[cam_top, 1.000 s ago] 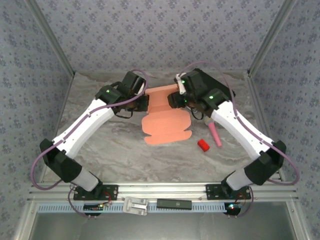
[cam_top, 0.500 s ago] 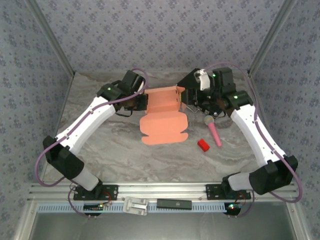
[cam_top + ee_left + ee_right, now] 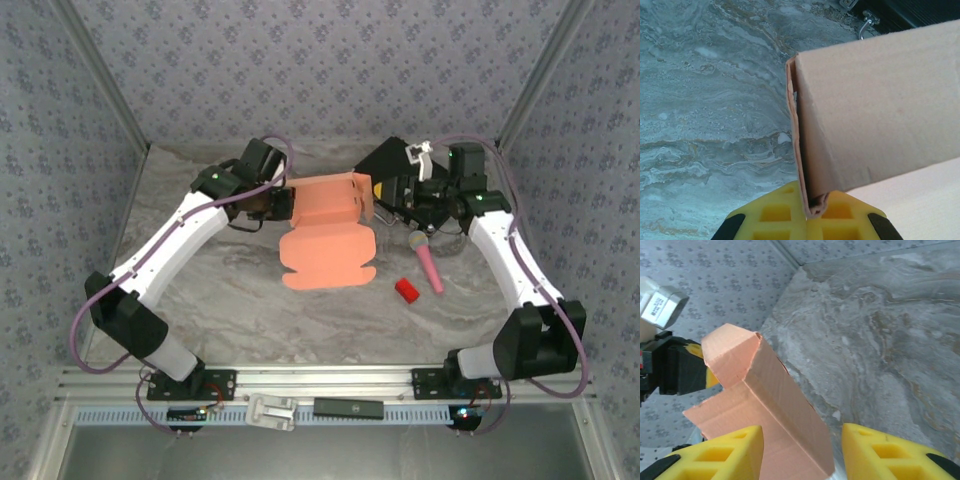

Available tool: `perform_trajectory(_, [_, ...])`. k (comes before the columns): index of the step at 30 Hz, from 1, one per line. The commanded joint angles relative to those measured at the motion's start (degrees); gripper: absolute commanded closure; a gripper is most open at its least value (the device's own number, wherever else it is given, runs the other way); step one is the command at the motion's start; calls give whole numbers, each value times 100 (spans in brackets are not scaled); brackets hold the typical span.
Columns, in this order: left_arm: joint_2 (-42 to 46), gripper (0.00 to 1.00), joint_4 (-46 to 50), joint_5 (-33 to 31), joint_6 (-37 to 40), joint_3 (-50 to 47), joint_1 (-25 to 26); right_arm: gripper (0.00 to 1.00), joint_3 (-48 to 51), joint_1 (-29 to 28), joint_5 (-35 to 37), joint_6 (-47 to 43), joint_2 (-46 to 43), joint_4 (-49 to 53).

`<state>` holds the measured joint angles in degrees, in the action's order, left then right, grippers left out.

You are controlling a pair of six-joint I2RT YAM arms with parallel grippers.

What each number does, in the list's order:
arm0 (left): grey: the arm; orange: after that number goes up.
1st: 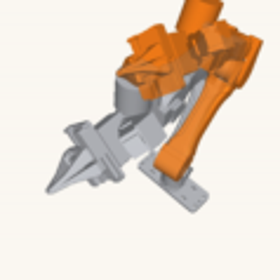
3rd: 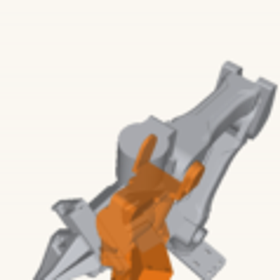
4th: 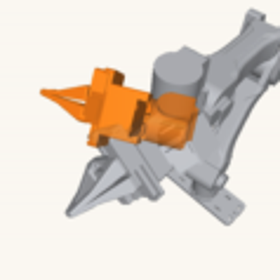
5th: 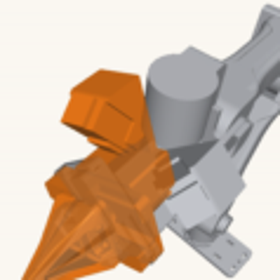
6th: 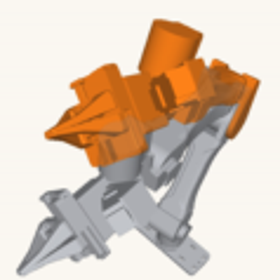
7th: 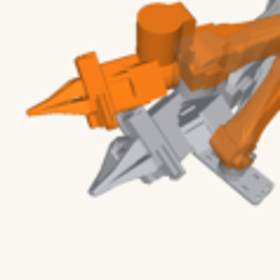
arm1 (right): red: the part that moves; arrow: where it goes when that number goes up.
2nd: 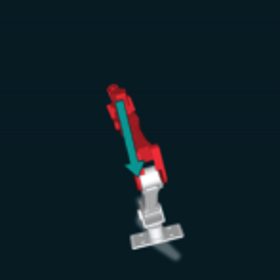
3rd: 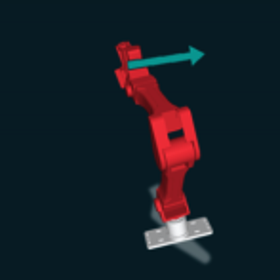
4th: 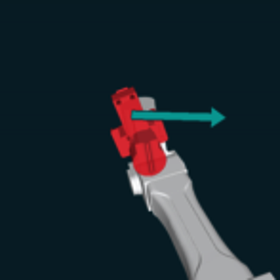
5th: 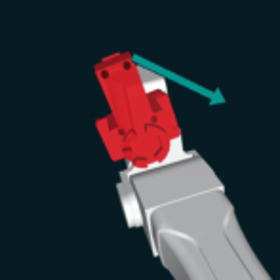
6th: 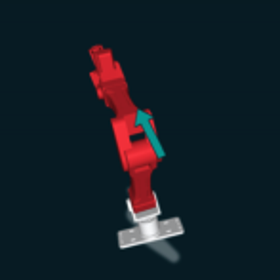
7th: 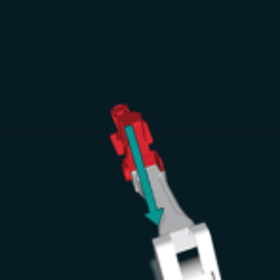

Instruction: Fold the paper box

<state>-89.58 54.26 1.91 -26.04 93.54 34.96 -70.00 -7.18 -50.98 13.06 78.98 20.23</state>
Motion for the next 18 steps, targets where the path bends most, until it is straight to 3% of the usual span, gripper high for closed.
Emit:
perform_trajectory(1, [169,100,41,127,82,24,-51,52,-52,-80,-487,-18,106,-335])
perform_trajectory(13, [169,100,73,174,82,54,-41,52,-226,-626,369,-361,297,16])
perform_trajectory(18, [182,100,93,182,82,59,-15,51,-545,-1138,1397,-667,397,418])
